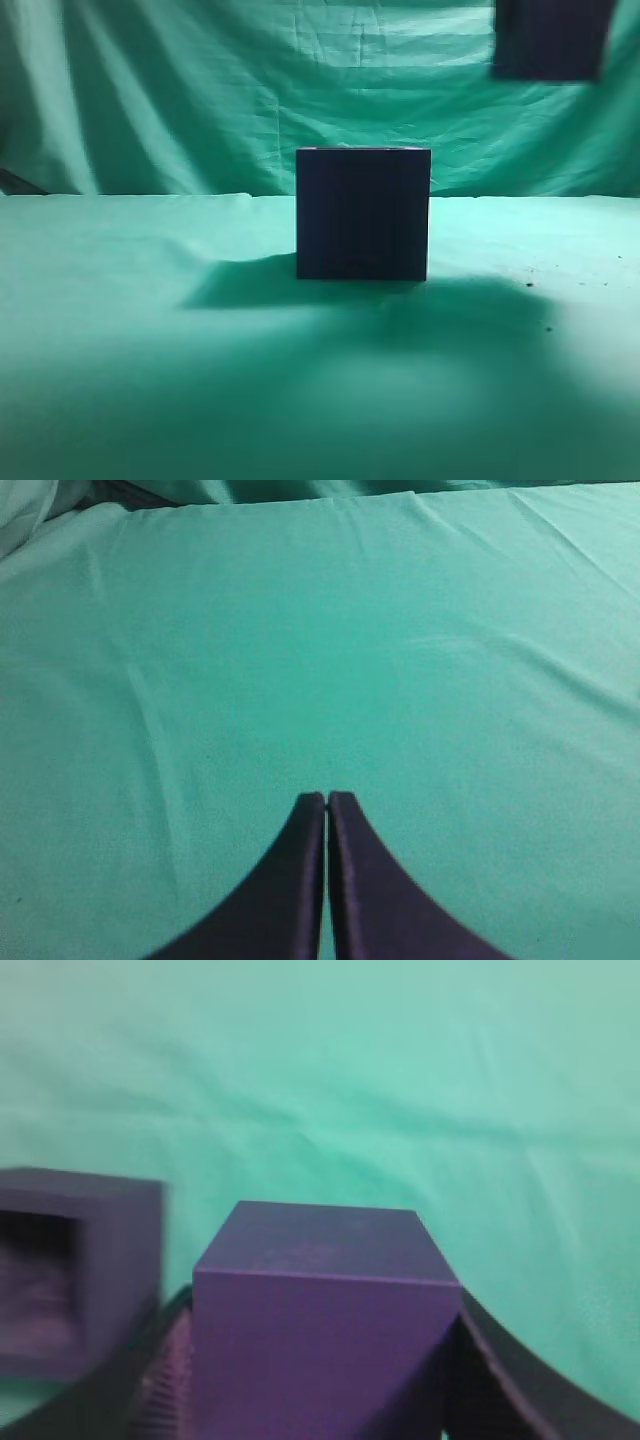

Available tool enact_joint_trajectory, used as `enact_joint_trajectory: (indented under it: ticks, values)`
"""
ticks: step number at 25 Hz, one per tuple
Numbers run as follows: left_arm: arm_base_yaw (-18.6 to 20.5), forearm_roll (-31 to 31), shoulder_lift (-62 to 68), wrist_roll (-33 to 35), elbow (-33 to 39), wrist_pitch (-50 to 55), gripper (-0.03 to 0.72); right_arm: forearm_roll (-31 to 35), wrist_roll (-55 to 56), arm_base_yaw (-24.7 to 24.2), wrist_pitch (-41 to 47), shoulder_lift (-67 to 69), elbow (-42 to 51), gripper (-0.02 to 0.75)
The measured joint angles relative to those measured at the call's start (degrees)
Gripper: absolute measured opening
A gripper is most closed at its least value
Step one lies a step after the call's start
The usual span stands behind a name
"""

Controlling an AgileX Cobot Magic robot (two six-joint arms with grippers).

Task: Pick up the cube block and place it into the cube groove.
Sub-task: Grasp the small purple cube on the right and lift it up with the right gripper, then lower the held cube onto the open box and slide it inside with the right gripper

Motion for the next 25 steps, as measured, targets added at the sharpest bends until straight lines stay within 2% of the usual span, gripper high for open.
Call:
enact_joint_trajectory:
  ticks: [4,10,25]
  values:
    - [0.0,0.0,0.0,0.0,0.0,0.0,0.0,0.0,-3.0,5.8,0.9,0.0,-8.0,0.436]
    - [0.0,0.0,0.0,0.0,0.0,0.0,0.0,0.4,-1.6,12.9,1.6,1.6,-9.8,0.436]
    - [0.0,0.0,0.0,0.0,0.0,0.0,0.0,6.0,1.8,14.0,1.3,9.1,-10.7,0.436]
